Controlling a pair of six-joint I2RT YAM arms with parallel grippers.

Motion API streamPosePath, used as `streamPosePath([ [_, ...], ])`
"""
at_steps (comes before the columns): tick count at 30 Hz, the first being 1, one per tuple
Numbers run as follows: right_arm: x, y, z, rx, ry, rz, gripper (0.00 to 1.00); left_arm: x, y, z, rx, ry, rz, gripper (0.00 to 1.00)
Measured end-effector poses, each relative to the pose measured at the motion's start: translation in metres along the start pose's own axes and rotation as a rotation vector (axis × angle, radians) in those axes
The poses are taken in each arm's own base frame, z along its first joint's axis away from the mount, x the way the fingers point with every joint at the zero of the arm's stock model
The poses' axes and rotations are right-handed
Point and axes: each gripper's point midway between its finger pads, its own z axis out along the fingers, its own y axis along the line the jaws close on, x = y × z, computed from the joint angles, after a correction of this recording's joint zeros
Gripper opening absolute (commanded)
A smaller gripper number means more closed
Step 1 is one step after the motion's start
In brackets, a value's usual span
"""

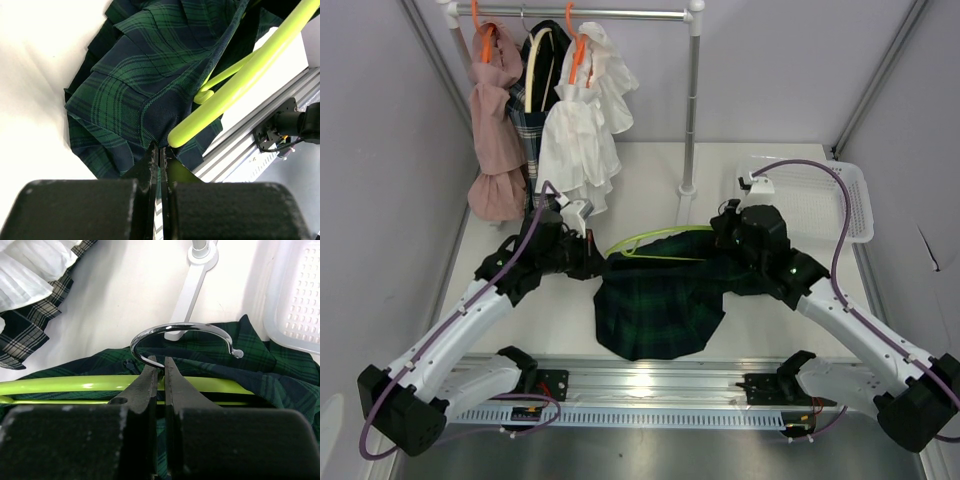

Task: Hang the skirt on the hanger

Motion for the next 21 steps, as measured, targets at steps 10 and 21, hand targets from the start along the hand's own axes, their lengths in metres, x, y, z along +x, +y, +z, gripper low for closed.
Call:
streamPosePath([
  [10, 0.0, -0.005, -0.007, -0.002, -0.039, 0.015, 0.0, -0.016, 0.007, -0.005, -0.025, -0.009, -0.029, 0.0],
  [21, 0.003, -0.004, -0.017, -0.015, -0.075, 0.024, 0.0, -0.027, 0.008, -0.005, -0.017, 0.001, -0.048, 0.0],
])
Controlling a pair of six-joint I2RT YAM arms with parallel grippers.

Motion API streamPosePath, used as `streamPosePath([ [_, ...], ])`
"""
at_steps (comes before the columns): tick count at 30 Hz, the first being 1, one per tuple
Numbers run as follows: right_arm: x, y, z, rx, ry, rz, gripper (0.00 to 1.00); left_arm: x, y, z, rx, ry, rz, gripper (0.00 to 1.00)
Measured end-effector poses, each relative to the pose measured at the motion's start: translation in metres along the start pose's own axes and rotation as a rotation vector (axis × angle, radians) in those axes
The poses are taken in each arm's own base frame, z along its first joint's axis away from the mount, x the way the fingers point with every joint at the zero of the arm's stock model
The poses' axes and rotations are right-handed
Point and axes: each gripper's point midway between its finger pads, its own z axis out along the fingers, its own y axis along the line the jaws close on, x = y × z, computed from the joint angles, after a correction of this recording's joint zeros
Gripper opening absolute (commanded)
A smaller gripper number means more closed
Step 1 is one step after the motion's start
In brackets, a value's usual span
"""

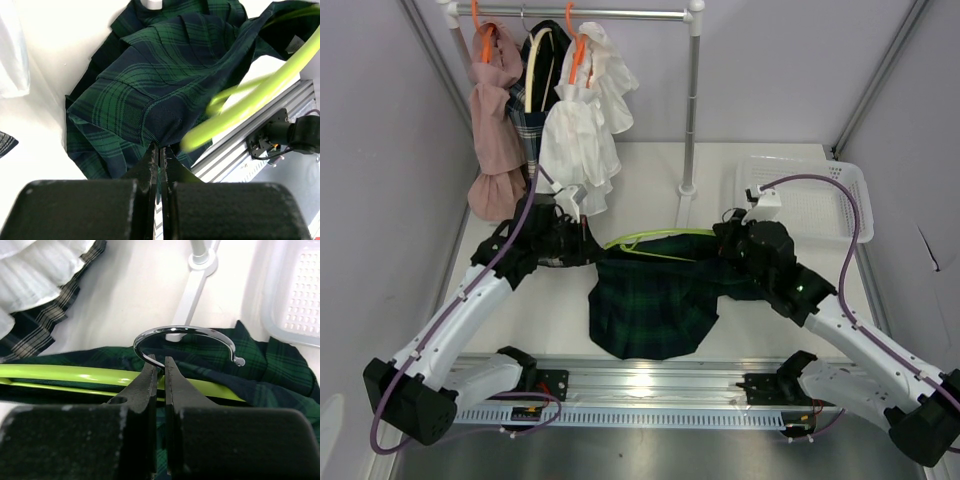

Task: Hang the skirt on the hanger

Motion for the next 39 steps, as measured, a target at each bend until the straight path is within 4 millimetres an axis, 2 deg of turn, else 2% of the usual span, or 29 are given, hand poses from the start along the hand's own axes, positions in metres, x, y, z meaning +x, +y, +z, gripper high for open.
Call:
streamPosePath([
  [7, -0.004, 0.015, -0.008, -0.004, -0.031, -0.058, 0.0, -0.013, -0.005, -0.005, 0.001, -0.005, 0.008, 0.0],
  [15, -0.051, 0.041, -0.008, 0.045, -0.116, -0.16, 0.0, -0.022, -0.007, -0.012, -0.009, -0.014, 0.032, 0.0],
  [17, -0.055, 0.044, -0.007, 0.062, -0.125, -0.183, 0.0, -0.022, -0.005, -0.013, -0.018, -0.015, 0.036, 0.0],
  [39, -0.05, 0.034, 0.013, 0.205, -0.148, -0.241, 0.0, -0.019, -0.003, -0.013, -0.05, -0.009, 0.085, 0.0],
])
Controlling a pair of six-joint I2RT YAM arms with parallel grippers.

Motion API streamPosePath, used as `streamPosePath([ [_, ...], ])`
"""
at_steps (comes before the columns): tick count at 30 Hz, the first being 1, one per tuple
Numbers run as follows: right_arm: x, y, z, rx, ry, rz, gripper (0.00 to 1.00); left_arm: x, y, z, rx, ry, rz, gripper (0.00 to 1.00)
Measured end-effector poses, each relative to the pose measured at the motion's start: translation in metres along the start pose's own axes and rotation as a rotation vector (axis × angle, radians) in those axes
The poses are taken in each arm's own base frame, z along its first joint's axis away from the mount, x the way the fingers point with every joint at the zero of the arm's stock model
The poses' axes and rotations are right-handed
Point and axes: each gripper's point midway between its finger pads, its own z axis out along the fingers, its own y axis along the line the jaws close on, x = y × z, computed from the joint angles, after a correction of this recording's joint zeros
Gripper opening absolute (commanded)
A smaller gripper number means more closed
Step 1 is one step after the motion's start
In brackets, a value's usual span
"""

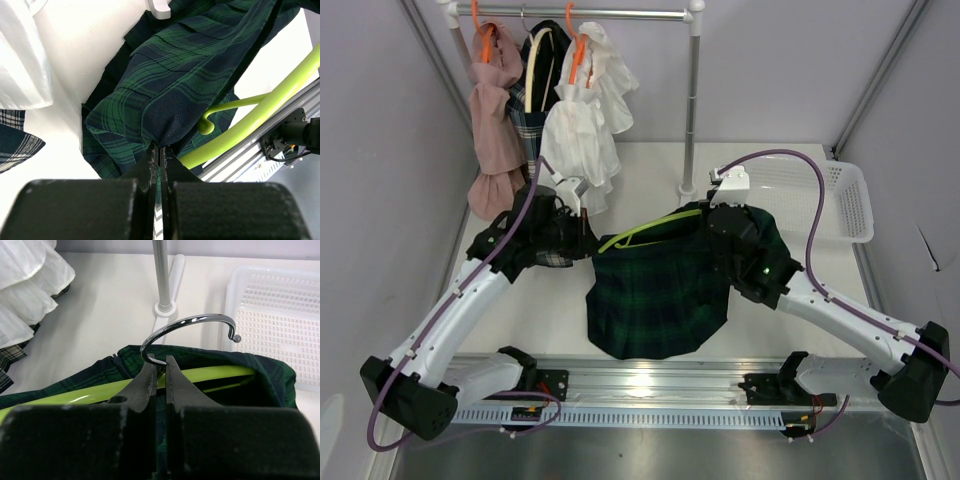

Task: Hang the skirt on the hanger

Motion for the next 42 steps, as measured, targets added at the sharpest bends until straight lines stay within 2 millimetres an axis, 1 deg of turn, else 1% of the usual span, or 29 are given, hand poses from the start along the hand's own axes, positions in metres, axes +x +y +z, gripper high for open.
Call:
streamPosePath([
  [12, 0.0, -0.01, 0.004, 0.073, -0.022, -0.012, 0.0, 0.004, -0.006, 0.002, -0.016, 0.001, 0.034, 0.0],
  [18, 0.003, -0.019, 0.006, 0.128, -0.038, -0.027, 0.0, 0.01, -0.012, 0.004, -0.031, 0.013, 0.07, 0.0],
  [21, 0.009, -0.024, 0.006, 0.168, -0.04, -0.052, 0.0, 0.015, -0.015, 0.003, -0.046, 0.028, 0.09, 0.0],
  [24, 0.022, -0.036, 0.004, 0.223, -0.024, -0.116, 0.0, 0.018, -0.014, 0.001, -0.065, 0.039, 0.094, 0.0],
  [30, 0.033, -0.036, -0.002, 0.235, -0.027, -0.129, 0.0, 0.016, -0.012, -0.001, -0.09, 0.045, 0.096, 0.0],
  [37, 0.029, -0.039, -0.007, 0.244, -0.043, -0.096, 0.0, 0.012, -0.019, -0.002, -0.064, 0.048, 0.093, 0.0],
  [42, 0.02, -0.036, -0.018, 0.226, -0.066, -0.065, 0.0, 0.017, -0.03, 0.0, -0.021, 0.07, 0.08, 0.0],
])
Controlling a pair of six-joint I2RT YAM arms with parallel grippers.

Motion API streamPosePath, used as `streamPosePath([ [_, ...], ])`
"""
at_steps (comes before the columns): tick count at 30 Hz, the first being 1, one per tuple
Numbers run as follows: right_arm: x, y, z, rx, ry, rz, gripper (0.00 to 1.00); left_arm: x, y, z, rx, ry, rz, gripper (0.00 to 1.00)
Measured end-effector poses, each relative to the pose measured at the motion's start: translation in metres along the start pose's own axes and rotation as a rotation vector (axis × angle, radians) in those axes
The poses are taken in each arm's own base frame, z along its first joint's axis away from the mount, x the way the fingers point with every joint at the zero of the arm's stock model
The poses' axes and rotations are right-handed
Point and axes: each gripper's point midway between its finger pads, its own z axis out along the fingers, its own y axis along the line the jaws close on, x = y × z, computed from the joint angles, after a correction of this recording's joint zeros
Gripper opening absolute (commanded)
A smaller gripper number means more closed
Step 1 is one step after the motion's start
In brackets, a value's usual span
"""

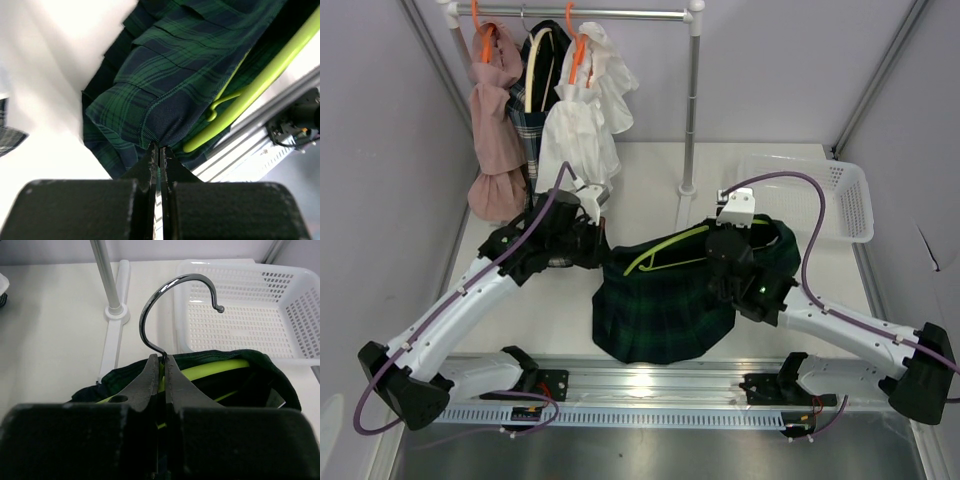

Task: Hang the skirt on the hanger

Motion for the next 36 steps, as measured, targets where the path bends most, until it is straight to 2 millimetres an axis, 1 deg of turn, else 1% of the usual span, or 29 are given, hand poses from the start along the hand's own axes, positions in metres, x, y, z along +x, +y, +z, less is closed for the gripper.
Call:
streamPosePath([
  [5, -0.002, -0.005, -0.002, 0.024, -0.007, 0.02, 0.0, 0.005, -0.018, 0.003, 0.062, 0.022, -0.001, 0.0],
  [10, 0.002, -0.015, 0.0, 0.072, -0.028, 0.052, 0.0, 0.003, -0.023, 0.001, 0.083, 0.023, -0.009, 0.0],
  [13, 0.0, -0.02, 0.003, 0.092, -0.044, 0.086, 0.0, 0.002, -0.026, -0.001, 0.095, 0.021, -0.015, 0.0],
  [16, -0.004, -0.021, 0.004, 0.101, -0.067, 0.118, 0.0, 0.002, -0.03, -0.004, 0.115, 0.02, -0.027, 0.0],
  [22, -0.003, -0.023, 0.003, 0.116, -0.099, 0.15, 0.0, 0.002, -0.042, -0.009, 0.167, 0.026, -0.08, 0.0],
  [27, -0.003, -0.025, -0.001, 0.129, -0.121, 0.154, 0.0, -0.001, -0.056, -0.011, 0.231, 0.03, -0.143, 0.0],
  [31, -0.007, -0.026, -0.001, 0.134, -0.133, 0.169, 0.0, -0.009, -0.069, -0.012, 0.289, 0.022, -0.197, 0.0],
  [34, -0.009, -0.026, -0.004, 0.135, -0.137, 0.176, 0.0, -0.015, -0.076, -0.01, 0.32, 0.015, -0.236, 0.0],
  [36, -0.01, -0.027, -0.005, 0.141, -0.139, 0.177, 0.0, -0.016, -0.079, -0.007, 0.336, 0.018, -0.265, 0.0],
])
